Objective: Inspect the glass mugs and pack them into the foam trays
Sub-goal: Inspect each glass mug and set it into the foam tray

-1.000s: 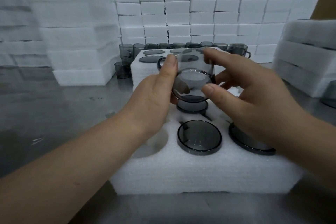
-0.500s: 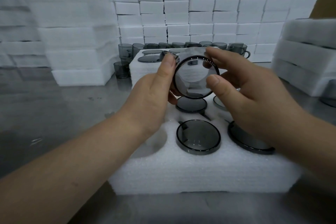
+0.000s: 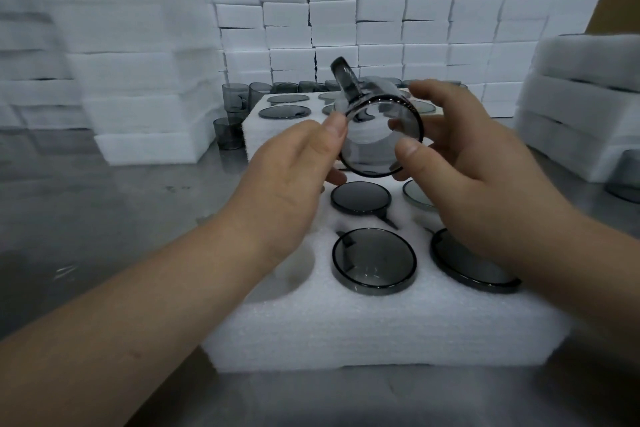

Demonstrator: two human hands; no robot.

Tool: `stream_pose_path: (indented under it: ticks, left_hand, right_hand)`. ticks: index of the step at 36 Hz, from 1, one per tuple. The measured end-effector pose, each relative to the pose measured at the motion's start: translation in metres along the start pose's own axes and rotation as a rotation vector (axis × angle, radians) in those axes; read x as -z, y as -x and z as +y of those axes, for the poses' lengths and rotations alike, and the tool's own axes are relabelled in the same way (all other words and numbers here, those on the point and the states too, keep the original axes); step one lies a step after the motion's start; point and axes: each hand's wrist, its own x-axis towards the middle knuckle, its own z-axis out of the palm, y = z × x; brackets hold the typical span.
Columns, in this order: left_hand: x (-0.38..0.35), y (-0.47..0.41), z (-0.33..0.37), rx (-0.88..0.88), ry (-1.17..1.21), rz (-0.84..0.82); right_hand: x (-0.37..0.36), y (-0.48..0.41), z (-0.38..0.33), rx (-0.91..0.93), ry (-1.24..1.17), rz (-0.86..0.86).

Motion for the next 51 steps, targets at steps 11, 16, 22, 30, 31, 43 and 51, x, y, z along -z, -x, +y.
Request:
stream_pose_path:
  ticks: [11, 16, 22, 30, 31, 43, 51]
  left_hand:
    - [-0.0026, -0.0005, 0.0019, 0.002, -0.017, 0.038]
    - [-0.0024, 0.0, 0.0004, -0.039, -0.032, 0.065]
    - [-0.0011, -0.0012, 0.0004, -0.069, -0.02, 0.128]
    - [-0.0035, -0.0019, -0.0004, -0.101, -0.085, 0.141]
    - [-0.0035, -0.0018, -0.0005, -0.103, -0.091, 0.134]
    - [-0.004, -0.0013, -0.0054, -0.165, -0.348, 0.089]
    - [-0.0032, 0.0, -0.0034, -0.197, -0.346, 0.061]
  right_hand:
    - [-0.0009, -0.0036, -0.0001, -0.028, 0.068, -0.037]
    - [-0.0001, -0.0053, -0.0002, -0.016, 0.176, -0.079]
    - [0.0018, -0.0046, -0.0048, 0.008, 0.138, -0.089]
    - [0.0034, -0.0029, -0.0042, -0.026, 0.125, -0.034]
    - [0.0037, -0.0034, -0.0032, -0.03, 0.122, -0.027]
    - [0.0017, -0.0073, -0.0014, -0.122, 0.048, -0.009]
    - [0.0001, -0.0089, 0.0005, -0.096, 0.067, 0.03]
